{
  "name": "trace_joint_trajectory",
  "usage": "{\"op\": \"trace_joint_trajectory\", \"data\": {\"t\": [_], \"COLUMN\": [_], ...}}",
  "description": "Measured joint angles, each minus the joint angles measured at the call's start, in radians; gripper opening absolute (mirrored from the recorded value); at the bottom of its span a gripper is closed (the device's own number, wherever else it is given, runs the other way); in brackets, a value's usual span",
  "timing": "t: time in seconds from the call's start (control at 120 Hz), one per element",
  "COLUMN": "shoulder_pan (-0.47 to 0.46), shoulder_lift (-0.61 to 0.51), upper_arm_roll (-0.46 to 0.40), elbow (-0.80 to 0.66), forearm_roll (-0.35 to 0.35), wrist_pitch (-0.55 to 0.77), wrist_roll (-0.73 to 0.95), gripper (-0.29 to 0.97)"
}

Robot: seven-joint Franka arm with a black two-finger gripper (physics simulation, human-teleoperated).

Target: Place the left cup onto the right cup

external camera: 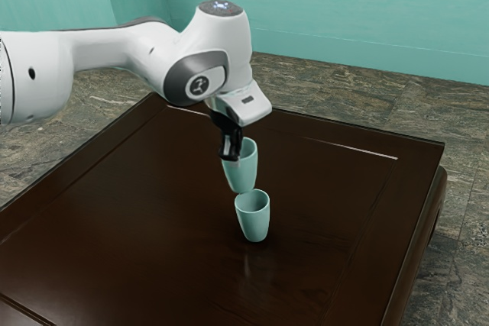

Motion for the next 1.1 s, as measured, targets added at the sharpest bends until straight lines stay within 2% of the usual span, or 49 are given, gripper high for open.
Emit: {"op": "trace_joint_trajectory", "data": {"t": [1.067,1.1], "shoulder_pan": [-0.038,-0.038], "shoulder_lift": [0.047,0.047], "upper_arm_roll": [0.000,0.000], "elbow": [-0.003,-0.003], "forearm_roll": [-0.012,-0.010], "wrist_pitch": [0.009,0.010], "wrist_roll": [-0.066,-0.067], "gripper": [-0.11,-0.06]}}
